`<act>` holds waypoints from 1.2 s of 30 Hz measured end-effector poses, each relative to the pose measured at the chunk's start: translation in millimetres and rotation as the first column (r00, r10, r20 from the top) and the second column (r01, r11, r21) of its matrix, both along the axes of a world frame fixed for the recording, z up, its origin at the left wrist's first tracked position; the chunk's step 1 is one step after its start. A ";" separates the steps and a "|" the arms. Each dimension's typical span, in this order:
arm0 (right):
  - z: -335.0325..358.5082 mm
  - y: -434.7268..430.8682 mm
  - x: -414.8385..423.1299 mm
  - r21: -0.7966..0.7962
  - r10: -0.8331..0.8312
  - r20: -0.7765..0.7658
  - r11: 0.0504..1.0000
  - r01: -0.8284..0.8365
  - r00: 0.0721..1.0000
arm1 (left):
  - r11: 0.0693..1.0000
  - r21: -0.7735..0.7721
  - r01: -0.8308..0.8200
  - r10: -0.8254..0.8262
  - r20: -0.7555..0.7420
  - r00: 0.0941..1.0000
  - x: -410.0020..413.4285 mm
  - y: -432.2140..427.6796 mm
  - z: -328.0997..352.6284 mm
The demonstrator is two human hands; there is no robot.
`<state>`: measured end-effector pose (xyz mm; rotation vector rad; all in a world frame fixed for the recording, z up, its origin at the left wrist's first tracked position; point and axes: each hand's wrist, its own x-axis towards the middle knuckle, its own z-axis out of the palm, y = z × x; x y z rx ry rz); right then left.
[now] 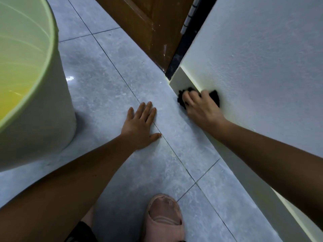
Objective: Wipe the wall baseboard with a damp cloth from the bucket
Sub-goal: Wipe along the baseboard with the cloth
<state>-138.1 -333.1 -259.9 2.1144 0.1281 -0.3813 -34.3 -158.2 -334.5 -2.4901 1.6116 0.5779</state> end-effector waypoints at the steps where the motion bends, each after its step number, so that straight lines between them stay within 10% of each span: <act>1: -1.0 -0.3 13.1 0.002 0.003 0.022 1.000 -0.003 1.000 | 1.000 -0.002 -0.004 0.004 -0.003 1.000 -0.1 -0.2 -0.7; 16: -9.7 4.4 -43.3 -0.072 -0.150 -0.156 0.987 0.141 0.976 | 1.000 0.009 0.009 -0.009 0.030 1.000 0.5 -1.1 -1.4; 27: 9.8 6.4 80.6 -0.116 -0.127 0.026 0.985 0.129 0.992 | 1.000 -0.007 -0.017 0.017 0.009 1.000 -1.6 -1.0 -2.3; 36: -1.9 14.7 -17.1 -0.043 -0.189 -0.139 0.982 0.185 0.972 | 0.991 -0.093 0.095 -0.086 0.096 0.992 -17.8 0.0 1.3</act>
